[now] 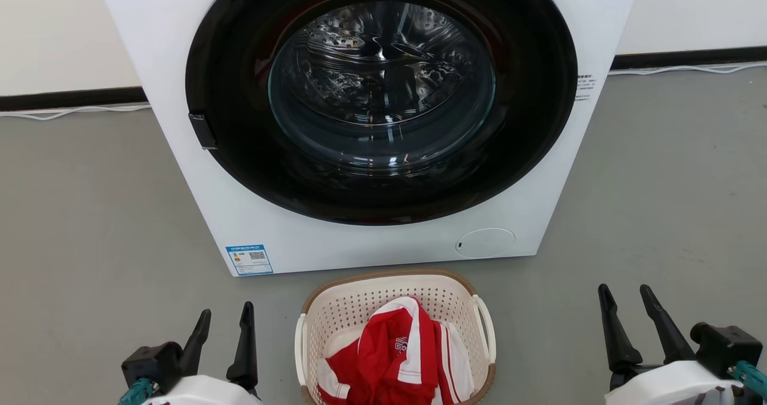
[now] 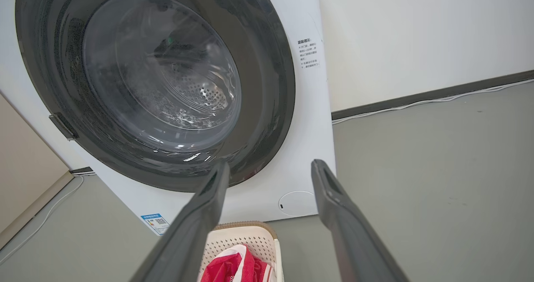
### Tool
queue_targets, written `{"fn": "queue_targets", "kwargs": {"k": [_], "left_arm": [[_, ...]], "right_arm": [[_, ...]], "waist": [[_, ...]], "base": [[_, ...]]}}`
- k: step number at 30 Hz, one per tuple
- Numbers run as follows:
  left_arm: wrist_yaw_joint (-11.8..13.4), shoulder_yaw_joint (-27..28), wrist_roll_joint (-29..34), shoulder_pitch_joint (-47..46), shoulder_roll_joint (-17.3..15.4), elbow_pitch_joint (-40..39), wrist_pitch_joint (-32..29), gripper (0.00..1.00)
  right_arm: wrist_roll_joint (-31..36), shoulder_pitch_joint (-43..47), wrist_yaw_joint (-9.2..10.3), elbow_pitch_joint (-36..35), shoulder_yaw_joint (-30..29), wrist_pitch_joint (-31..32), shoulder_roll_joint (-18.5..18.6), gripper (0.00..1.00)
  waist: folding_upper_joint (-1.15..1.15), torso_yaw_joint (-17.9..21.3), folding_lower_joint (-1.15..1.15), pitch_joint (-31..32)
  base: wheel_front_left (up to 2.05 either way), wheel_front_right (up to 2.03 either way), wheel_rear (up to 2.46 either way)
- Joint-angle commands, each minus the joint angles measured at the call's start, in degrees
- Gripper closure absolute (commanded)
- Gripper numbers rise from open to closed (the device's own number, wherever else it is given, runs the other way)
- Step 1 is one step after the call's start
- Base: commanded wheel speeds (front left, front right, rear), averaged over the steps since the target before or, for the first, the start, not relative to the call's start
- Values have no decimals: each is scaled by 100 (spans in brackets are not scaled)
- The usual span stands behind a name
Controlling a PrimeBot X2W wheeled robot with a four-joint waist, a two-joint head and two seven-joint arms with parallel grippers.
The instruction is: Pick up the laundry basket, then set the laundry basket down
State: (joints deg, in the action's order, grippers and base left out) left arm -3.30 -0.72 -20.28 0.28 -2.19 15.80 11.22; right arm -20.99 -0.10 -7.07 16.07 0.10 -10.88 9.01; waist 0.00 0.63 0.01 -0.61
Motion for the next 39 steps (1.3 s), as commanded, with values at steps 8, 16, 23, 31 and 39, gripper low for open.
{"fn": "queue_targets", "kwargs": {"k": [8,16,23,31,39], "left_arm": [[-2,158,737,-74,-64,-188,220,0],[28,122,1173,-51,-68,-172,338,0],[52,112,1309,-48,-69,-150,378,0],[37,132,1294,-72,-69,-95,378,0],[29,123,1293,-77,-69,-83,378,0]], "right_arm": [[674,-208,-39,-21,132,-254,166,0],[1088,-205,-41,-4,130,-372,196,0],[1173,-200,-42,36,123,-412,197,0],[1118,-214,-42,63,120,-412,194,0],[1072,-204,-42,45,107,-412,174,0]], "waist": [[0,2,0,-13],[0,-2,0,-13],[0,5,0,-18],[0,18,0,-22],[0,12,0,-55]], "base": [[0,0,0],[0,0,0],[0,0,0],[0,0,0],[0,0,0]]}}
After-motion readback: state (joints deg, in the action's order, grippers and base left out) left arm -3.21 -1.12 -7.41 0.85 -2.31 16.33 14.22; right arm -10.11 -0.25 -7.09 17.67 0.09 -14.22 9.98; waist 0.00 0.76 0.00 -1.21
